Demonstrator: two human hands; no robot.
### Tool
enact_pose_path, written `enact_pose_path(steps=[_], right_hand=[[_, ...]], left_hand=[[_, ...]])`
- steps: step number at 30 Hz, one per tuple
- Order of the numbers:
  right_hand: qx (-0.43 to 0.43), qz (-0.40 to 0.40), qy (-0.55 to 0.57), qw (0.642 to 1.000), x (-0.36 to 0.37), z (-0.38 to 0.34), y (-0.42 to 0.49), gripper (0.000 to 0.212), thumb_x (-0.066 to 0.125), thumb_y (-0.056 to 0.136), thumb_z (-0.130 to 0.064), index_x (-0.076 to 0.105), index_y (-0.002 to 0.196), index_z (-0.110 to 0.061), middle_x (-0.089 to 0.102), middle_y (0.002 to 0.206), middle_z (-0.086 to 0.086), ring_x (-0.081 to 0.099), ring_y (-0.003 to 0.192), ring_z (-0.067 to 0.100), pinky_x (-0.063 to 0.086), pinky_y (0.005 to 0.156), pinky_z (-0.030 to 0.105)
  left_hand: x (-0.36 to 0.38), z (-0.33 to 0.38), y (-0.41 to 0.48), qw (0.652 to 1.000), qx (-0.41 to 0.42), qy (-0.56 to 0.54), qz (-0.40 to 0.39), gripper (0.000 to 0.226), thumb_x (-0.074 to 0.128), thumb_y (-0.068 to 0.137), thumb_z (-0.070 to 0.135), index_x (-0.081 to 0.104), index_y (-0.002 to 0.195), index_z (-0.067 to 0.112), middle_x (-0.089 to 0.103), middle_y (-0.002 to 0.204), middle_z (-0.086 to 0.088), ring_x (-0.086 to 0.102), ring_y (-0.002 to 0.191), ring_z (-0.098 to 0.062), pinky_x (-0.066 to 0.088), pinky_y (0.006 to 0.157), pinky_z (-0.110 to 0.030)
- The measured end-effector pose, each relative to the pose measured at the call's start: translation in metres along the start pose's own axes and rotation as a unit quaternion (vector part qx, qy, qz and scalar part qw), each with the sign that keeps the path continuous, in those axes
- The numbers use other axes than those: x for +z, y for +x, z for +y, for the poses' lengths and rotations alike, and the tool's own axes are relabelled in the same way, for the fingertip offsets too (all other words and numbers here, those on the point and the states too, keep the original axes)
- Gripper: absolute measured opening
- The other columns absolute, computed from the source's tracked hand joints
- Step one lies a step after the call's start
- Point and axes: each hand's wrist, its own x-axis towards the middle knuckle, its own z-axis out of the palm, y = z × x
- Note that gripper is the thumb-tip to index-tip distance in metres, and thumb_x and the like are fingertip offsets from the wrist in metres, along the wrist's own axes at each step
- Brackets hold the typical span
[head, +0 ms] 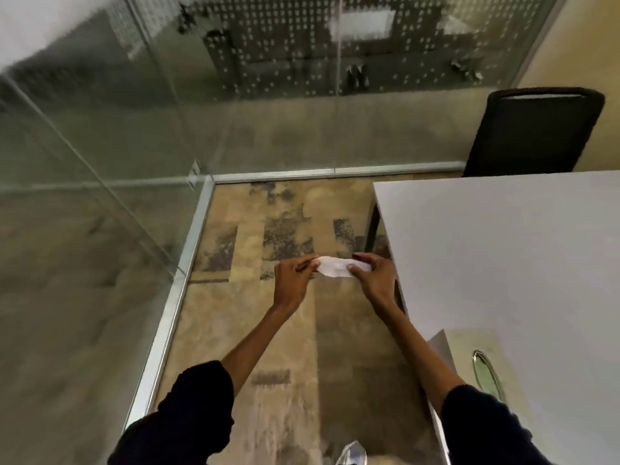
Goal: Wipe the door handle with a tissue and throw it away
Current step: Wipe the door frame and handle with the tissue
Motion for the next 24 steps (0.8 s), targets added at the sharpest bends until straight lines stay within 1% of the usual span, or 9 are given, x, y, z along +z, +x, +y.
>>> enact_pose_path(steps=[2, 5, 6, 8, 11, 14, 17, 20, 24], right_hand=[[-0.022, -0.03, 0.002, 0.999, 0.041, -0.024, -0.005, 0.027, 0.077, 0.08, -0.016, 0.075, 0.106, -0.01, 0.075, 0.105, 0.007, 0.067, 0.093, 0.014, 0.054, 0.089, 0.03], [-0.061, -0.078, 0.037, 0.994, 0.103, -0.06, -0.022, 0.023, 0.076, 0.081, -0.012, 0.076, 0.104, -0.009, 0.075, 0.097, 0.006, 0.068, 0.087, 0.014, 0.054, 0.078, 0.026], [-0.071, -0.099, 0.053, 0.991, 0.122, -0.071, -0.03, 0.021, 0.075, 0.082, -0.011, 0.076, 0.103, -0.008, 0.074, 0.093, 0.004, 0.07, 0.085, 0.016, 0.056, 0.075, 0.028], [-0.071, -0.145, 0.094, 0.982, 0.16, -0.092, -0.05, 0.018, 0.074, 0.083, -0.008, 0.076, 0.101, -0.007, 0.075, 0.092, 0.01, 0.072, 0.08, 0.022, 0.061, 0.07, 0.036], [-0.076, -0.202, 0.132, 0.967, 0.214, -0.123, -0.087, 0.015, 0.073, 0.085, -0.008, 0.076, 0.1, -0.006, 0.075, 0.091, 0.016, 0.073, 0.071, 0.022, 0.063, 0.061, 0.034], [-0.072, -0.264, 0.172, 0.946, 0.267, -0.153, -0.131, 0.015, 0.073, 0.086, -0.008, 0.075, 0.1, -0.003, 0.074, 0.089, 0.016, 0.074, 0.067, 0.024, 0.062, 0.061, 0.033], [-0.061, -0.315, 0.197, 0.926, 0.318, -0.182, -0.179, 0.017, 0.072, 0.086, -0.004, 0.074, 0.102, 0.002, 0.072, 0.091, 0.02, 0.073, 0.069, 0.033, 0.062, 0.06, 0.028], [-0.061, -0.358, 0.213, 0.907, 0.365, -0.206, -0.23, 0.017, 0.072, 0.085, -0.001, 0.073, 0.102, 0.001, 0.072, 0.095, 0.022, 0.073, 0.077, 0.037, 0.062, 0.067, 0.034], [-0.062, -0.412, 0.222, 0.881, 0.418, -0.233, -0.296, 0.021, 0.071, 0.084, 0.004, 0.072, 0.106, 0.004, 0.072, 0.101, 0.021, 0.073, 0.085, 0.035, 0.062, 0.074, 0.038]], left_hand=[[-0.044, -0.007, -0.005, 0.999, -0.004, -0.006, 0.053, 0.017, 0.071, 0.091, 0.004, 0.077, 0.106, 0.01, 0.077, 0.092, -0.007, 0.074, 0.076, -0.008, 0.062, 0.068, -0.029], [-0.114, -0.016, -0.017, 0.992, -0.007, -0.017, 0.128, 0.015, 0.069, 0.093, 0.005, 0.076, 0.097, 0.017, 0.076, 0.084, -0.005, 0.075, 0.076, -0.016, 0.062, 0.066, -0.026], [-0.138, -0.019, -0.022, 0.987, -0.011, -0.021, 0.157, 0.015, 0.069, 0.093, 0.005, 0.076, 0.095, 0.018, 0.076, 0.081, -0.003, 0.074, 0.075, -0.015, 0.062, 0.065, -0.024], [-0.185, -0.024, -0.036, 0.978, -0.016, -0.02, 0.208, 0.016, 0.068, 0.094, 0.005, 0.076, 0.094, 0.019, 0.075, 0.079, 0.002, 0.074, 0.072, -0.009, 0.061, 0.064, -0.022], [-0.251, -0.032, -0.066, 0.961, -0.021, -0.02, 0.273, 0.018, 0.068, 0.094, 0.006, 0.076, 0.089, 0.021, 0.075, 0.079, -0.001, 0.073, 0.072, -0.011, 0.06, 0.063, -0.021], [-0.313, -0.042, -0.102, 0.939, -0.034, -0.04, 0.339, 0.016, 0.068, 0.094, 0.009, 0.075, 0.086, 0.022, 0.076, 0.078, -0.001, 0.072, 0.074, -0.016, 0.06, 0.065, -0.023], [-0.371, -0.054, -0.142, 0.916, -0.041, -0.049, 0.395, 0.012, 0.069, 0.095, 0.015, 0.076, 0.089, 0.022, 0.077, 0.076, 0.007, 0.073, 0.074, -0.009, 0.061, 0.068, -0.025], [-0.424, -0.061, -0.18, 0.895, -0.045, -0.037, 0.443, 0.01, 0.067, 0.097, 0.017, 0.076, 0.097, 0.014, 0.077, 0.082, 0.007, 0.071, 0.077, -0.006, 0.06, 0.073, -0.028], [-0.487, -0.064, -0.232, 0.86, -0.036, 0.006, 0.509, 0.013, 0.066, 0.098, 0.02, 0.074, 0.091, 0.028, 0.076, 0.081, 0.013, 0.07, 0.078, -0.007, 0.062, 0.078, -0.034]])
